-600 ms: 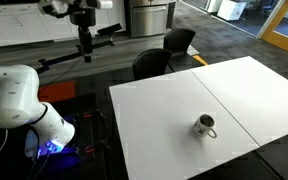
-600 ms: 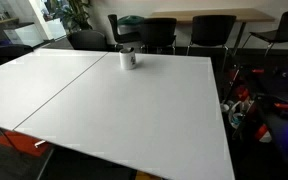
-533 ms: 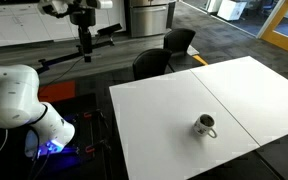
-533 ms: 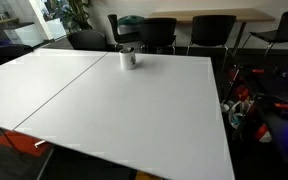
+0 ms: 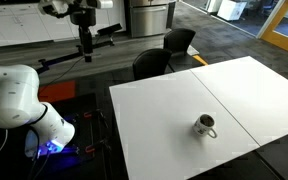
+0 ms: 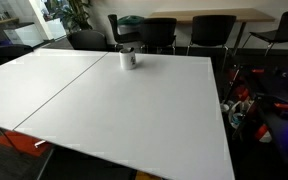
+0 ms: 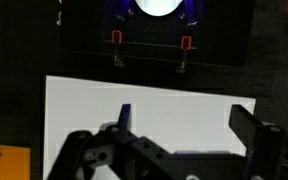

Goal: Remove the marker from the mug and place it on the table

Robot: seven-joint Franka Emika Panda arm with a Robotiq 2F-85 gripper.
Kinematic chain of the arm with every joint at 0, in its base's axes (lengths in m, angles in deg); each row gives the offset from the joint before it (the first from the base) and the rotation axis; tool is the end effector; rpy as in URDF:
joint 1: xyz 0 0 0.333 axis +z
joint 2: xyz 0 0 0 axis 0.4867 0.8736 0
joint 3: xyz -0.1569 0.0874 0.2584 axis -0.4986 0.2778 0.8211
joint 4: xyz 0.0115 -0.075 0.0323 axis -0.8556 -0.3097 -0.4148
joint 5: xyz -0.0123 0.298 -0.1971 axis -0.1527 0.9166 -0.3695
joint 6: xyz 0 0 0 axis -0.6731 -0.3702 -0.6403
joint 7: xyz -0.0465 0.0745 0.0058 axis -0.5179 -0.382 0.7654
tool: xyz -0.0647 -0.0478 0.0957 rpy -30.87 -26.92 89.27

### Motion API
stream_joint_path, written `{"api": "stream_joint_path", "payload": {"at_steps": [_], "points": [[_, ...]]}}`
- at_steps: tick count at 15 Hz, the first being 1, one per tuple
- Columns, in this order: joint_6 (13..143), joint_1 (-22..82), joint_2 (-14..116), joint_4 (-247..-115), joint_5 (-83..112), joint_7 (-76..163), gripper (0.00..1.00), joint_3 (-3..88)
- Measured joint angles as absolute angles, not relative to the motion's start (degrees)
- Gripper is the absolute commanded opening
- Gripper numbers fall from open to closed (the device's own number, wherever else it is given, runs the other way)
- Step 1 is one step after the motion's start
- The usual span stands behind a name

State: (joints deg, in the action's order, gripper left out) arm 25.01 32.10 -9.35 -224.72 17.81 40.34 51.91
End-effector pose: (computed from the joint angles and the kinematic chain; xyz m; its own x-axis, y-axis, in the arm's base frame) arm 0.2506 0.0455 0.5453 0.9790 0.0805 -0.1872 0.0924 -0.9942 0.0558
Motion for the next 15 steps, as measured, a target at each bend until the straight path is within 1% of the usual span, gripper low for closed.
{"api": "stream_joint_path", "payload": {"at_steps": [6, 15], "points": [[33.31, 31.88, -8.18, -224.96, 17.19, 40.33, 1.00, 50.95], [53.91, 29.67, 0.53, -225.65, 10.59, 40.33, 1.00, 47.79]]}}
